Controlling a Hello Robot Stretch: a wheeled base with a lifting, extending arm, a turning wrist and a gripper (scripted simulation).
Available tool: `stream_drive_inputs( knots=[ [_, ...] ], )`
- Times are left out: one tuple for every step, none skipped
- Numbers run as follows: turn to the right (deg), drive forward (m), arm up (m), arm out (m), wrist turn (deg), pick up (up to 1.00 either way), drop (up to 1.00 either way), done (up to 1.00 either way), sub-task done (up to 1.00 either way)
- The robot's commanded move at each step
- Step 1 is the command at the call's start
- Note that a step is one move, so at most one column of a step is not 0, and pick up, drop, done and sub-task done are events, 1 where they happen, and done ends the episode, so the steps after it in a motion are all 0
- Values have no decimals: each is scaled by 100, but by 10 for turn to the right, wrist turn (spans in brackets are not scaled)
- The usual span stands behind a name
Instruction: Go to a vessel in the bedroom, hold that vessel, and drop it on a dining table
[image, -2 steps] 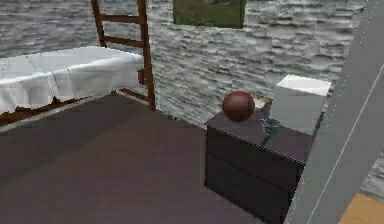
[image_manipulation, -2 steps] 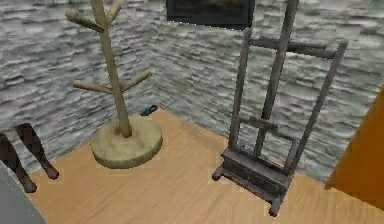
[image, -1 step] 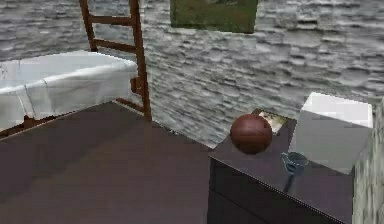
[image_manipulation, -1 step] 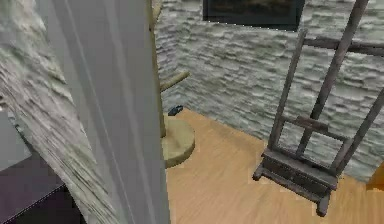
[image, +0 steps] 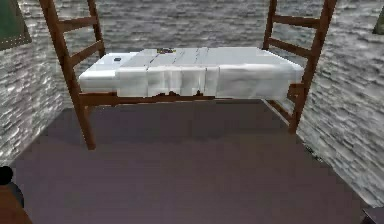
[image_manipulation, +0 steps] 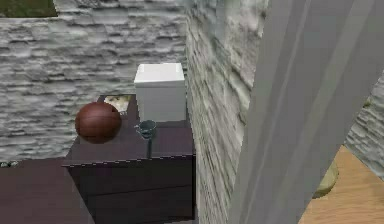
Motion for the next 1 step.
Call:
stream_drive_inputs(
  knots=[
    [-90, 0, 0, 0, 0, 0, 0, 0, 0]
  ],
)
